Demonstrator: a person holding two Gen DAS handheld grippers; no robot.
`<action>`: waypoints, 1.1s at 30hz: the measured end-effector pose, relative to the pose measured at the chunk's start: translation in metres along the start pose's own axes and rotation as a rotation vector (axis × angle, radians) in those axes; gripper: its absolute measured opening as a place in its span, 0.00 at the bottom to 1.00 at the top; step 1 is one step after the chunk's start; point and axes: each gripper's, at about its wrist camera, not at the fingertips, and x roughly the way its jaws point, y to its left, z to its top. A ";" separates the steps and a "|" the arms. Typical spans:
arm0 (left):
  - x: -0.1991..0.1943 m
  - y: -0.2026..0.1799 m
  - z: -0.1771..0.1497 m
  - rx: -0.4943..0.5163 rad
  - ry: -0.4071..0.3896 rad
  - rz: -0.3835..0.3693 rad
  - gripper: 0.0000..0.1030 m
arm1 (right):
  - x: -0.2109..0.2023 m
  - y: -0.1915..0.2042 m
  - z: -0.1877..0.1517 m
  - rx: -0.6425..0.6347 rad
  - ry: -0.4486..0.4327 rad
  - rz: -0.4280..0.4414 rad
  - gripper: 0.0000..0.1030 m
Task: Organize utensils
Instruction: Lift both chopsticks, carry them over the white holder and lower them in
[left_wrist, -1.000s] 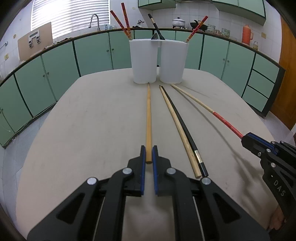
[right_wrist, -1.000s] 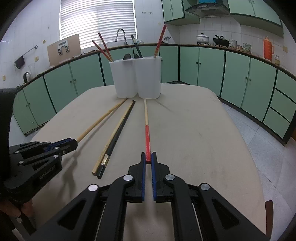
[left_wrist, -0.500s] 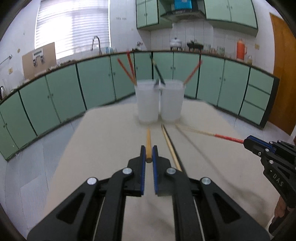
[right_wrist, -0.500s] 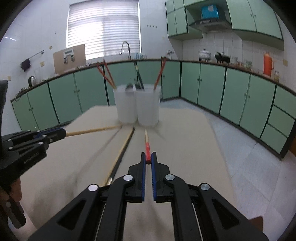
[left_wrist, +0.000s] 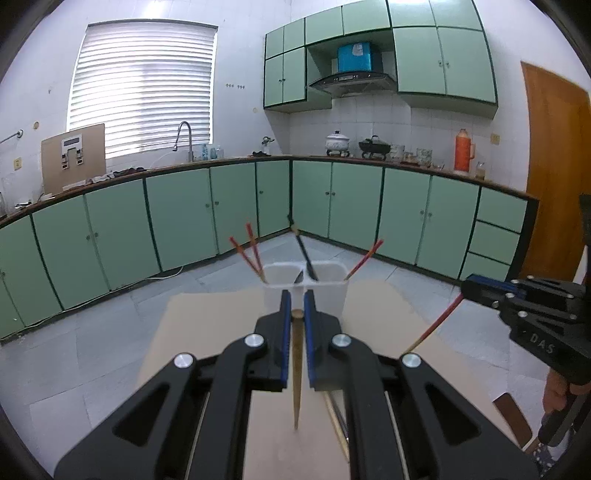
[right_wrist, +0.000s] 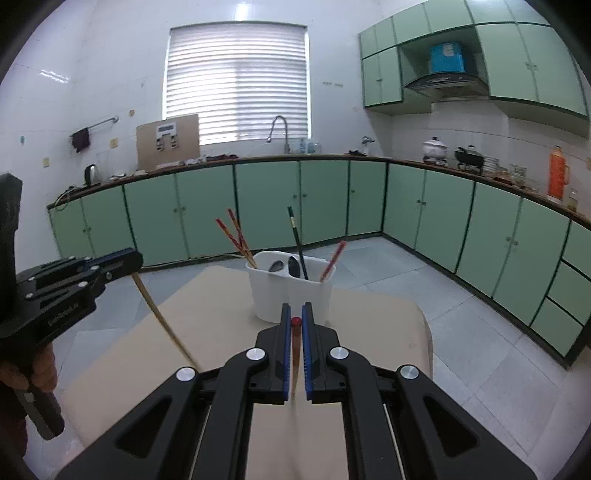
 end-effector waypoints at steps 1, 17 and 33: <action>0.000 0.000 0.003 -0.001 -0.003 -0.005 0.06 | 0.002 -0.001 0.005 0.000 0.008 0.013 0.06; 0.017 -0.008 0.083 -0.003 -0.124 -0.049 0.06 | 0.002 -0.026 0.103 0.024 -0.070 0.158 0.06; 0.134 -0.016 0.161 -0.011 -0.218 0.048 0.06 | 0.118 -0.062 0.190 0.058 -0.154 0.036 0.06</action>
